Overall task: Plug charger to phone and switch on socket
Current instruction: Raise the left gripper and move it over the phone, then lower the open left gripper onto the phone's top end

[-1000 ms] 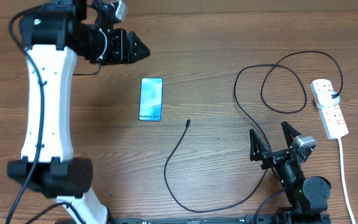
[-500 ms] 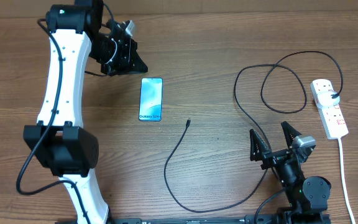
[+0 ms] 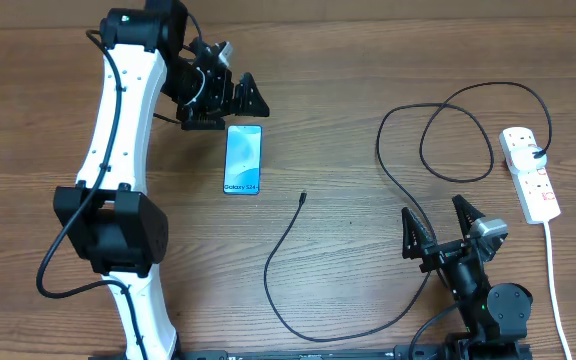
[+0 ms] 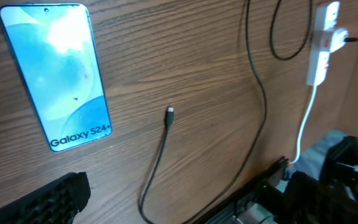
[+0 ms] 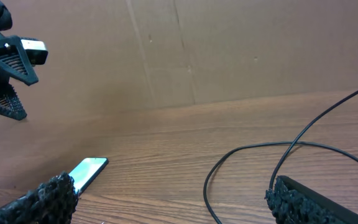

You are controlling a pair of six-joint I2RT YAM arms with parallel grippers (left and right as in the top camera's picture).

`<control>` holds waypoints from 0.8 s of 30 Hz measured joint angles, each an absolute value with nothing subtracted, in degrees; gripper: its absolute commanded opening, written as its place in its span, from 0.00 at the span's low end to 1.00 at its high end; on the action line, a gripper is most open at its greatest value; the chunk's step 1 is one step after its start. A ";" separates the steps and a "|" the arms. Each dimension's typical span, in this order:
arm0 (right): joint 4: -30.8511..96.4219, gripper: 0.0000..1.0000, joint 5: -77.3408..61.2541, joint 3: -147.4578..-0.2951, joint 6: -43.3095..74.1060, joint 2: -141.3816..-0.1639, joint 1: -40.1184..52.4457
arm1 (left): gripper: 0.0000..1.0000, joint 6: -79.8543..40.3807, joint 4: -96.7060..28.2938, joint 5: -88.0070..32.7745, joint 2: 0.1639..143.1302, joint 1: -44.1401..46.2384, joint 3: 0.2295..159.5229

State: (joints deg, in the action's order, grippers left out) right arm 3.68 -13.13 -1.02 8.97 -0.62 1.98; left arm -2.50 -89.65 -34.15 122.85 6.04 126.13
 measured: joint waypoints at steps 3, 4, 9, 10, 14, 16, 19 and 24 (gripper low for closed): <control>3.70 1.00 -13.13 -1.02 8.97 -0.62 1.98 | 1.00 -1.41 -89.84 -32.99 122.87 6.68 126.13; 3.68 1.00 -13.15 -1.02 8.97 -0.62 1.96 | 1.00 -0.36 -90.11 -32.95 122.87 6.98 126.13; 3.68 1.00 -13.13 -1.02 8.99 -0.62 1.98 | 1.00 10.15 -94.59 -39.35 122.87 8.78 126.13; 3.68 1.00 -13.15 -1.02 8.99 -0.62 1.98 | 1.00 12.56 -95.68 -41.41 122.87 9.17 126.13; 3.68 1.00 -13.13 -1.02 8.97 -0.62 1.96 | 1.00 19.27 -96.66 -48.71 122.87 10.46 126.13; 3.70 1.00 -13.13 -1.02 8.99 -0.62 1.98 | 1.00 21.23 -96.66 -52.23 122.87 10.79 126.15; 3.70 1.00 -13.13 -1.02 8.97 -0.62 1.96 | 1.00 23.38 -96.66 -56.53 122.87 10.85 126.13; 3.66 1.00 -13.13 -1.02 8.99 -0.62 1.98 | 1.00 27.44 -96.66 -61.71 122.87 11.25 126.15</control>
State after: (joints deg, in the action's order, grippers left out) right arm 3.66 -13.13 -1.02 8.99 -0.62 1.98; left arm 27.44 -96.66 -61.71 122.87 11.25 126.15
